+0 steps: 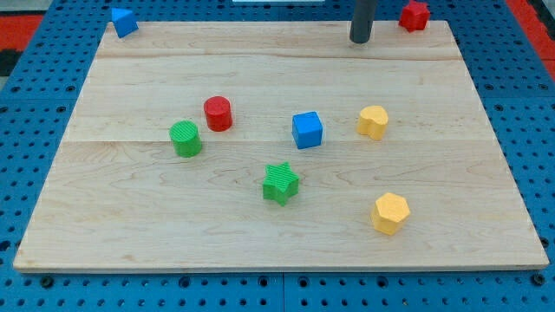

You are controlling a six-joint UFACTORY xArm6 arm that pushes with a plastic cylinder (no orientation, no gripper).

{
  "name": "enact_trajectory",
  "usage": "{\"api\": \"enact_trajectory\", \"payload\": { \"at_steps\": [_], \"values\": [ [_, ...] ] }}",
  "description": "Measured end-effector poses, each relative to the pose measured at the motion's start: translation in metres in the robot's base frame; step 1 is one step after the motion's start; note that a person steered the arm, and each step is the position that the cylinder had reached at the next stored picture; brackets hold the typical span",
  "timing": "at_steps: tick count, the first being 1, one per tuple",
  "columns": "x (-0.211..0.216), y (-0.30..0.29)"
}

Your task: Push the red circle closer to the green star

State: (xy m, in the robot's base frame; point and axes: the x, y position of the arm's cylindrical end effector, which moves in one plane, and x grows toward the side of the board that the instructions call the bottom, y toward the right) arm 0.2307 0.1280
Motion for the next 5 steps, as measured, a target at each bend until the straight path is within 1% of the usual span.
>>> {"api": "enact_trajectory", "payload": {
  "at_steps": [1, 2, 3, 4, 5],
  "values": [
    [-0.001, 0.001],
    [0.014, 0.023],
    [0.051, 0.008],
    [0.079, -0.06],
    [0.105, -0.143]
  ]
}}
